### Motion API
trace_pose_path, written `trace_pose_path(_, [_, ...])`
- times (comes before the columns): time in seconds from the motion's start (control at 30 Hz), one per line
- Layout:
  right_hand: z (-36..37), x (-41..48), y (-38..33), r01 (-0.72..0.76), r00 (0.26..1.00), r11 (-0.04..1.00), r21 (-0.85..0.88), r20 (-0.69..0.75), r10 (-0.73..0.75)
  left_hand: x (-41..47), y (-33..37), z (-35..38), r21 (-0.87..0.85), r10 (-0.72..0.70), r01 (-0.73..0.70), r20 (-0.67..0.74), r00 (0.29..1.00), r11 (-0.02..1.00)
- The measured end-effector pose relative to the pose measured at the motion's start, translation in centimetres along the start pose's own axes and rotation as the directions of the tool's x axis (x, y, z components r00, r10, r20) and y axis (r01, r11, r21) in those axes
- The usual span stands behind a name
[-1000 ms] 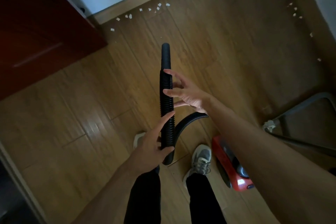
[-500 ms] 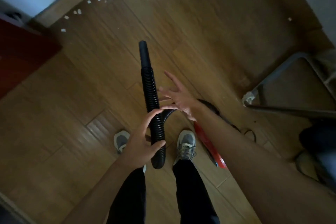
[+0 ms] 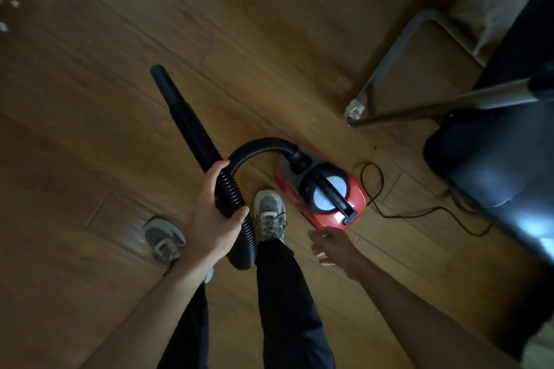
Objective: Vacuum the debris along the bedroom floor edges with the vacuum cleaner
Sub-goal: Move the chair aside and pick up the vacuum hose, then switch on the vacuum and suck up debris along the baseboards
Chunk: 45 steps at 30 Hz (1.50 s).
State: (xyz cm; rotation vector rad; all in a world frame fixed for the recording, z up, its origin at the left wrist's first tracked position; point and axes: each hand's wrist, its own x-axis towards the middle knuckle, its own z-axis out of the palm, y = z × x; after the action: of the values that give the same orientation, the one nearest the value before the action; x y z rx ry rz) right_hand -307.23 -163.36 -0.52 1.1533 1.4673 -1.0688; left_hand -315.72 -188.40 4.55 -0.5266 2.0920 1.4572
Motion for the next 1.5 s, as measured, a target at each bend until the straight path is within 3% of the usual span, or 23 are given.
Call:
trace_pose_path(0.17, [-3.1,2.8,3.5,-0.045,0.979,0.979,0.197,-0.189,0.083,-0.2,0.5,4.7,0.004,-0.065,0.066,-0.022,0.998,0.998])
trace_pose_path(0.4, [-4.8,6.9,3.5,-0.013,0.965,0.933,0.359,-0.239,0.105,-1.2,-0.9,10.5,-0.170,-0.161,0.157,-0.012,0.987,0.973])
trace_pose_path(0.53, [-5.0,8.7,3.4,0.026,0.954,0.921,0.388,-0.286,0.093,-1.8,-1.8,12.6,-0.183,-0.169,0.162,-0.020,0.985,0.970])
trace_pose_path(0.87, [-4.9,11.1,5.0,0.130,0.978,0.838,0.531,-0.209,-0.019,-2.1,-3.8,15.3,-0.098,-0.171,0.171,0.009,0.985,0.980])
trace_pose_path(1.13, [-5.3,11.6,5.3,0.184,0.979,0.794,0.579,-0.182,-0.094,-1.7,-4.1,16.6,-0.125,-0.155,0.157,0.025,0.988,0.980])
trace_pose_path(1.33, [-6.2,9.3,3.4,0.185,0.970,0.840,0.511,-0.230,-0.074,-3.0,-2.6,14.3,-0.029,-0.096,0.097,0.026,0.995,0.995])
trace_pose_path(1.43, [-6.0,7.5,0.3,0.353,0.876,0.911,0.212,-0.417,-0.242,-3.5,-1.8,12.1,0.058,-0.006,0.004,0.032,0.999,0.998])
trace_pose_path(1.5, [-4.8,6.2,-2.6,0.451,0.784,0.892,0.020,-0.486,-0.386,-3.6,-1.5,10.5,0.084,0.032,-0.034,0.035,0.999,0.996])
